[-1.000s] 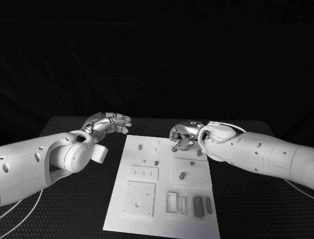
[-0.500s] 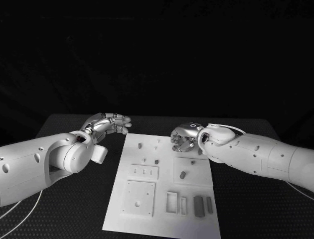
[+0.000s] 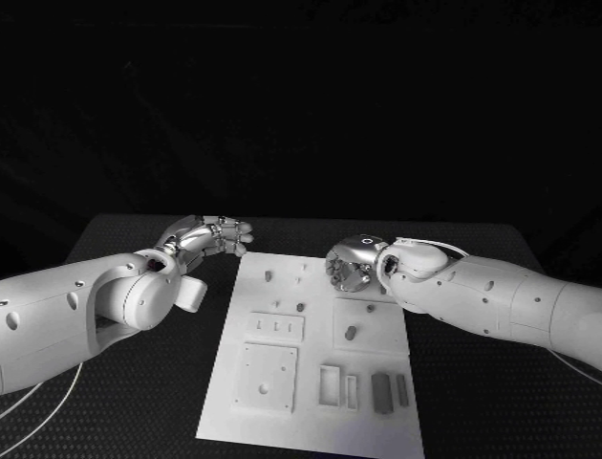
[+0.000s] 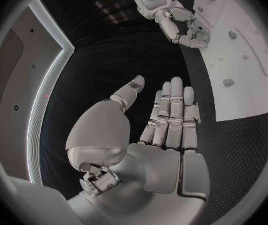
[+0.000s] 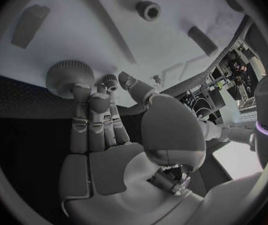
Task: Assemble the parts on the task board
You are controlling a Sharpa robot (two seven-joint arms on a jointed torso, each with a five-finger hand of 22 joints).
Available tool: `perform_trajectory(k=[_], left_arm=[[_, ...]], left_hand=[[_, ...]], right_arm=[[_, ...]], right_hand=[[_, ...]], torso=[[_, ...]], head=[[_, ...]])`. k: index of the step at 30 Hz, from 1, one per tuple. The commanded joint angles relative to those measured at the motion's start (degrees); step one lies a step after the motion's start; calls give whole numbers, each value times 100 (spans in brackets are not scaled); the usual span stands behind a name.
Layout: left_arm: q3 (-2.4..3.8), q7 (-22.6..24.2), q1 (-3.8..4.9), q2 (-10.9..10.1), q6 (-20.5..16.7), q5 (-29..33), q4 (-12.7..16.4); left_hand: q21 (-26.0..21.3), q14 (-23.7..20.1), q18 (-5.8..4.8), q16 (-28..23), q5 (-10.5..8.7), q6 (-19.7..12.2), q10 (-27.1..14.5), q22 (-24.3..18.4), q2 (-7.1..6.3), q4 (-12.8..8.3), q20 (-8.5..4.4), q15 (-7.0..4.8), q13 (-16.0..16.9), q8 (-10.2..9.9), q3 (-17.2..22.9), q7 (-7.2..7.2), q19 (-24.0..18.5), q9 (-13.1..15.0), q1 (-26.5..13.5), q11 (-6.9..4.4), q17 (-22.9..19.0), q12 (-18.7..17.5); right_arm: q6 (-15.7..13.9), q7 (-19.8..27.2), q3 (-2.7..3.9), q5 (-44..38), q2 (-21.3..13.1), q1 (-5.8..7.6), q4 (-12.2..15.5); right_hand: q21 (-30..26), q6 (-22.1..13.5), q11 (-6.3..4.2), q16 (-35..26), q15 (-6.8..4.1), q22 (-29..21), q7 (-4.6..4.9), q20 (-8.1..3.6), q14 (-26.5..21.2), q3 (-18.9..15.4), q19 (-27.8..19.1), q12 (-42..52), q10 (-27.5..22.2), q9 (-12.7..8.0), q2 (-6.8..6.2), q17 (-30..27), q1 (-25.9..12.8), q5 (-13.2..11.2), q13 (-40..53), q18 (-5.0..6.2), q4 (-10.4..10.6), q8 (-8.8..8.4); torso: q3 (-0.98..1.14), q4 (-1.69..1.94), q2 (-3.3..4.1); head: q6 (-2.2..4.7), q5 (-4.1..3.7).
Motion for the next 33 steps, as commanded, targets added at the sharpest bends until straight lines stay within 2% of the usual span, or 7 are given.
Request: perform_trajectory(k=[1,5,9,11,21,29,33], left_arm=[[4,24,7,5,101,-6,9],[4,19,7,4,102,-6,8],[4,24,7,6,117,-6,4],[4,13,7,9,113,-6,3],[4,3,7,4,108,-6,-14],[5,0,8,4,99,-6,-13],[5,-7,8,13,103,-6,-15]], left_hand=[[31,-25,-61,-25,-40,-46,-51,-5,-19,36,-41,33,-8,-34,9,10,-16,8,-64,1,8,-36],[32,-24,-64,-26,-42,-47,-51,-6,-22,41,-44,33,-8,-34,11,10,-16,9,-70,1,10,-38],[33,-24,-66,-28,-43,-49,-51,-6,-24,44,-47,33,-8,-34,12,11,-17,10,-73,1,11,-39],[34,-24,-68,-29,-44,-47,-48,-6,-22,47,-49,33,-8,-33,15,10,-17,12,-76,1,13,-39],[38,-24,-80,-36,-49,-56,-54,-8,-30,53,-63,33,-9,-36,24,11,-22,16,-83,3,19,-50],[40,-25,-87,-40,-52,-66,-59,-8,-37,55,-71,34,-11,-41,28,16,-23,17,-86,7,23,-57],[41,-25,-89,-42,-53,-69,-60,-9,-38,56,-73,34,-11,-42,29,17,-24,17,-87,7,24,-58]], right_arm=[[70,-29,-23,-223,3,-30,0],[18,-58,-26,-341,12,-37,24],[-152,-209,-28,-567,13,-47,72],[-246,-264,-28,-624,12,-51,95],[-638,-395,-27,-696,13,-57,202],[-1222,-619,-20,-745,21,-49,398],[-1506,-772,-15,-820,98,-22,401]], right_hand=[[36,113,-19,35,-9,13,2,-15,-42,85,31,73,166,30,38,-17,71,-43,75,221,-7,64],[41,257,-85,55,-72,24,-22,-23,-54,201,36,149,351,86,157,-31,131,-52,148,221,-1,144],[48,421,-153,72,-139,39,-78,-33,-63,407,34,216,510,143,477,-39,289,-50,214,221,-39,232],[81,483,-184,94,-171,72,-88,-29,-73,411,36,230,569,169,569,-37,250,-51,249,221,-81,259],[138,594,-248,135,-235,134,-88,-40,-95,420,43,259,704,221,550,-41,276,-51,337,221,-94,299],[154,634,-265,150,-252,152,-102,-45,-96,420,48,263,747,242,523,-46,286,-51,370,221,-93,310],[160,647,-270,157,-257,158,-108,-48,-96,425,54,263,759,248,516,-47,295,-51,380,221,-93,313]], torso=[[-1,0,16],[1,-3,25],[4,-1,33],[5,2,36],[2,0,51],[1,8,57],[2,12,61]], head=[[5,2],[13,5],[23,1],[31,1],[55,9],[99,30],[132,37]])
